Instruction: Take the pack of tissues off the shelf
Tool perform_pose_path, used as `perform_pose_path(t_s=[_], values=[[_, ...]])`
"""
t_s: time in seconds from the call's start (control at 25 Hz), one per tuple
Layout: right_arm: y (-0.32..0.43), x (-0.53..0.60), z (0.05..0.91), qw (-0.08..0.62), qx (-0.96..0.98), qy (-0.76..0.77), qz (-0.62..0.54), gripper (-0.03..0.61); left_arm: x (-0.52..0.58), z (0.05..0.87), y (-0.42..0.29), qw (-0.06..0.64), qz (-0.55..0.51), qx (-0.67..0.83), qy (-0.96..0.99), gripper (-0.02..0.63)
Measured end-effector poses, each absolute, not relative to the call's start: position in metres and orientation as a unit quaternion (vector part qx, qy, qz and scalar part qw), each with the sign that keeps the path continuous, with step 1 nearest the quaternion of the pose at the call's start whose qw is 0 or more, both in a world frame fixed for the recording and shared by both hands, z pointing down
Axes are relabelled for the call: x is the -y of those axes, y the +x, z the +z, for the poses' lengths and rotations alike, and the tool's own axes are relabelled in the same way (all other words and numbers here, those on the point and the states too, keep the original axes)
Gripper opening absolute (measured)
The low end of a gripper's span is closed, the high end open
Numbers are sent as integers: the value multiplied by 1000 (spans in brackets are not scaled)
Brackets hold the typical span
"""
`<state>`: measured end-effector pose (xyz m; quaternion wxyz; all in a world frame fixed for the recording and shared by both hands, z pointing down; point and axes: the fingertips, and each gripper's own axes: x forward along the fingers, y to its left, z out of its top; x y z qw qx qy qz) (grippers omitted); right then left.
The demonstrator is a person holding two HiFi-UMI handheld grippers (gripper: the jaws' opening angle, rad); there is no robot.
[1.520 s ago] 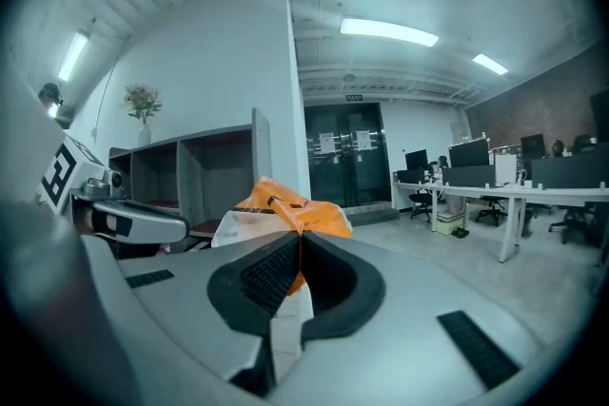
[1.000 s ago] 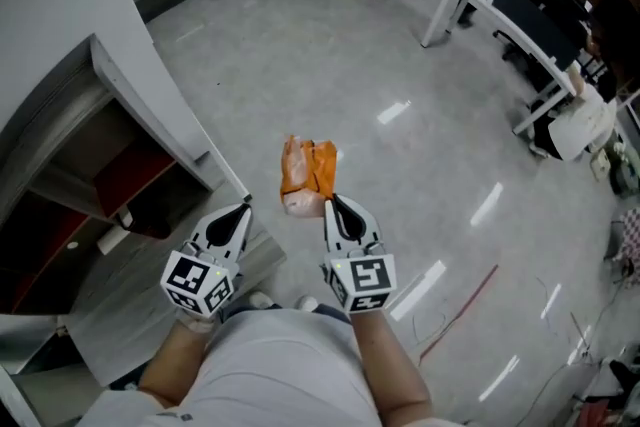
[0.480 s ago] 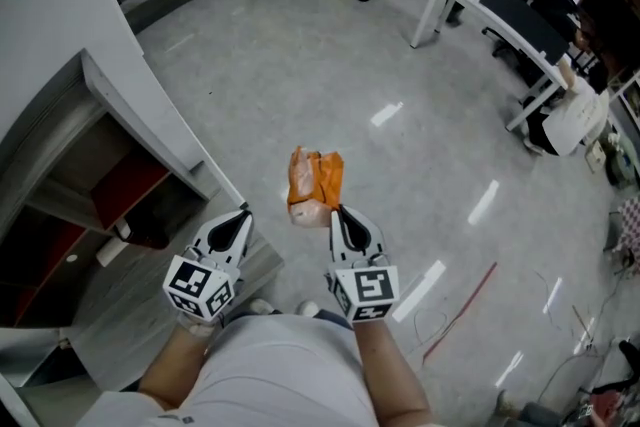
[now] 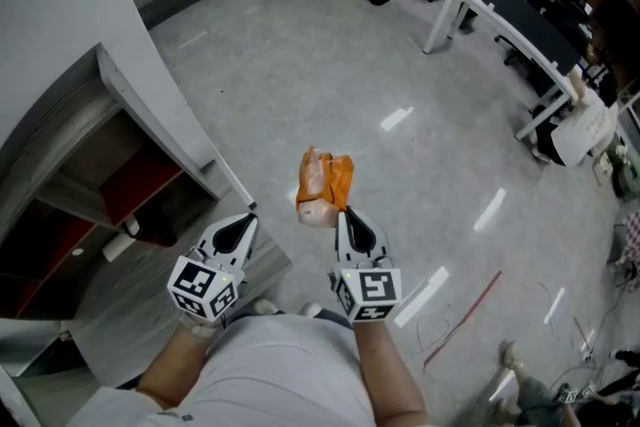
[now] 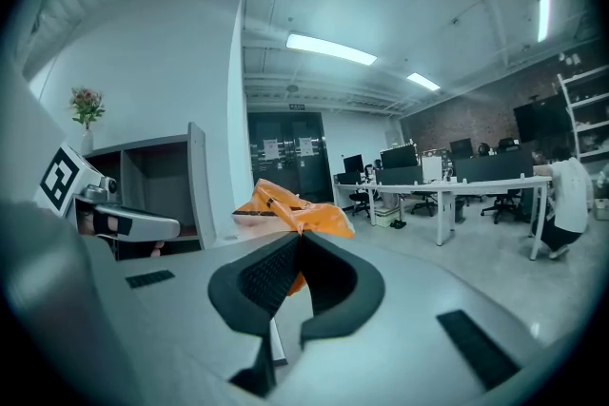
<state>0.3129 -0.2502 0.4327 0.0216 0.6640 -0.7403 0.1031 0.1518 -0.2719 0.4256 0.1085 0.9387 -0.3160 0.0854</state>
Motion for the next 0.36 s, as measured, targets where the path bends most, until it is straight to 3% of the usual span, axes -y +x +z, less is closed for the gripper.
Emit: perform_pose_path(t_s=[0.36], values=[[294, 258, 434, 19, 742, 662, 105, 21, 281, 431, 129, 110, 80, 325, 936, 18]])
